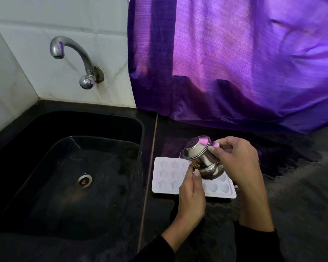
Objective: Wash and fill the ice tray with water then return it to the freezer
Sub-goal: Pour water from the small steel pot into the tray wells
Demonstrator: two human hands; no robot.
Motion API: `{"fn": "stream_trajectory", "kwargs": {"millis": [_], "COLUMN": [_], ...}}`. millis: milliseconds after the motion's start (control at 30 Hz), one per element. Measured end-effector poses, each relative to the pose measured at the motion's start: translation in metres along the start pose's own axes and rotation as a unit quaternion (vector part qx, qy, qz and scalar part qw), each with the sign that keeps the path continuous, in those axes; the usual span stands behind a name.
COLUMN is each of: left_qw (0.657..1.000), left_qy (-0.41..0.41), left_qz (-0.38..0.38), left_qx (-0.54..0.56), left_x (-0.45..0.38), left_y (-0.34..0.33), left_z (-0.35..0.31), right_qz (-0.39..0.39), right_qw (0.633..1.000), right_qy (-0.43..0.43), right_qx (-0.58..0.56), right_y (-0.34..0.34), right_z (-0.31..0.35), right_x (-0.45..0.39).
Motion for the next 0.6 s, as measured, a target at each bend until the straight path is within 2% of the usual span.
{"fn": "stream_trajectory", "kwargs": {"millis": [600], "left_qw": [0.999], "left_qy": [0.005], "left_qz": [-0.032], "left_qx": [0.005], "left_x": [-0.004], "left_y": [0.014], "left_z": [0.005], "right_qz": [-0.021], "right_qw": [0.997], "right_qy": [0.028], "right_qx": [0.074], "right_y": [-0.024], "right_z": [0.015], "right_x": [0.005]}}
Point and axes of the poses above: each hand's wrist, its own x-axis away from the middle knuckle, its own y-axis out of the back of the hand, z = x × y, the point moved 3 cm from there along -x, towards the middle knuckle, and after that the axes turned 14 degrees about -y, right-handed, at the moved point
